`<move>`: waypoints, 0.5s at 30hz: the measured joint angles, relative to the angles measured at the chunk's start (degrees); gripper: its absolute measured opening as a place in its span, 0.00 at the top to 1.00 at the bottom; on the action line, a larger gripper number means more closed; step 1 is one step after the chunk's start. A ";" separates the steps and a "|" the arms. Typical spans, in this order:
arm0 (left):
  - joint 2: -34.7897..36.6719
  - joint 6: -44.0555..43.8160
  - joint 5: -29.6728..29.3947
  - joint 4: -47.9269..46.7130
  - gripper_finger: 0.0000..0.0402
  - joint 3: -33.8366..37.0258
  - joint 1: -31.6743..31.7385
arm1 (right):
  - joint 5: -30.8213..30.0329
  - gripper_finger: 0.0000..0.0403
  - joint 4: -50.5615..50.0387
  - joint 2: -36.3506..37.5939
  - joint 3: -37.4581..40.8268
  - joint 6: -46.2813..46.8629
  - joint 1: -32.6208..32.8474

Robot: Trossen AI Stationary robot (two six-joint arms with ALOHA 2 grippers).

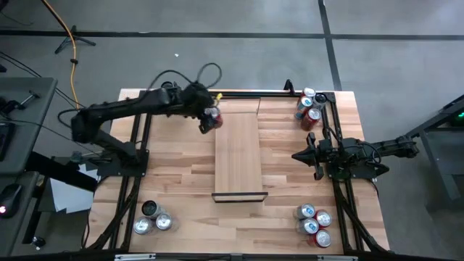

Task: Place canned beverage on shelf
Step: Put the red soda can on the shelf

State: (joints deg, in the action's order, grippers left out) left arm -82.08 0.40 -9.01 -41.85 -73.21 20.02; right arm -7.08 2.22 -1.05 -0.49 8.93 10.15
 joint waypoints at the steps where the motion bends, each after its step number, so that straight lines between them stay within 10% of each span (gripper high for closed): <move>1: -1.00 3.07 0.64 0.85 0.50 0.00 -0.05 | -0.01 1.00 -0.01 -0.01 0.02 0.00 0.00; 15: -7.99 18.76 11.69 7.47 0.49 -0.01 4.50 | -0.01 1.00 0.00 0.01 0.01 0.00 0.00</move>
State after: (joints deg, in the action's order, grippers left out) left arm -90.07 19.16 2.69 -34.38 -73.22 24.52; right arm -7.09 2.22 -1.04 -0.48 8.93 10.15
